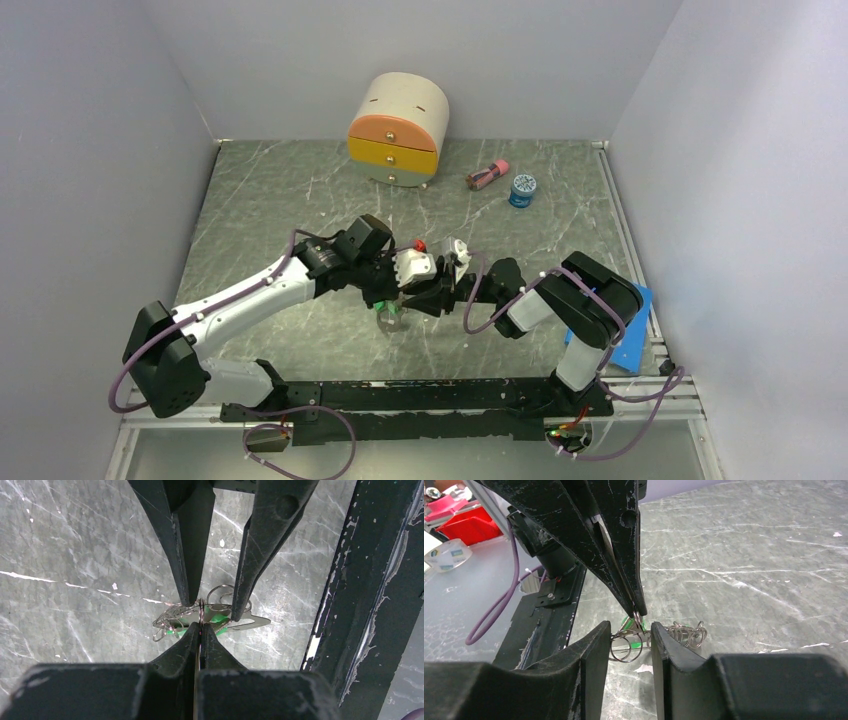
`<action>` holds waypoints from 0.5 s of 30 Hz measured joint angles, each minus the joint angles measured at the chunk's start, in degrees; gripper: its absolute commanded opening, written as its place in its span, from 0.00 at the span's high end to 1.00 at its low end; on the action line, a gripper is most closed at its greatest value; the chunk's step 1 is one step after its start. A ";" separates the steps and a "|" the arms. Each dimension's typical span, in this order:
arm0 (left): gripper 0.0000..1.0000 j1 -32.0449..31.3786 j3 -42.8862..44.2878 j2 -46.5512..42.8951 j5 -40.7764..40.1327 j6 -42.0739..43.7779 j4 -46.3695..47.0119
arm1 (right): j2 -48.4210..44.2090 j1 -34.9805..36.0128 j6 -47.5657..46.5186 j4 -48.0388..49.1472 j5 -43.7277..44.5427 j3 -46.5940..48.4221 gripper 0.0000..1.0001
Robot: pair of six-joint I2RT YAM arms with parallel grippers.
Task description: Put the keys on the keyring
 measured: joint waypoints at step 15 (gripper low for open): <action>0.90 -0.57 -1.51 -0.35 1.62 0.48 1.40 | 0.11 0.22 -0.46 -0.33 -1.51 1.29 1.00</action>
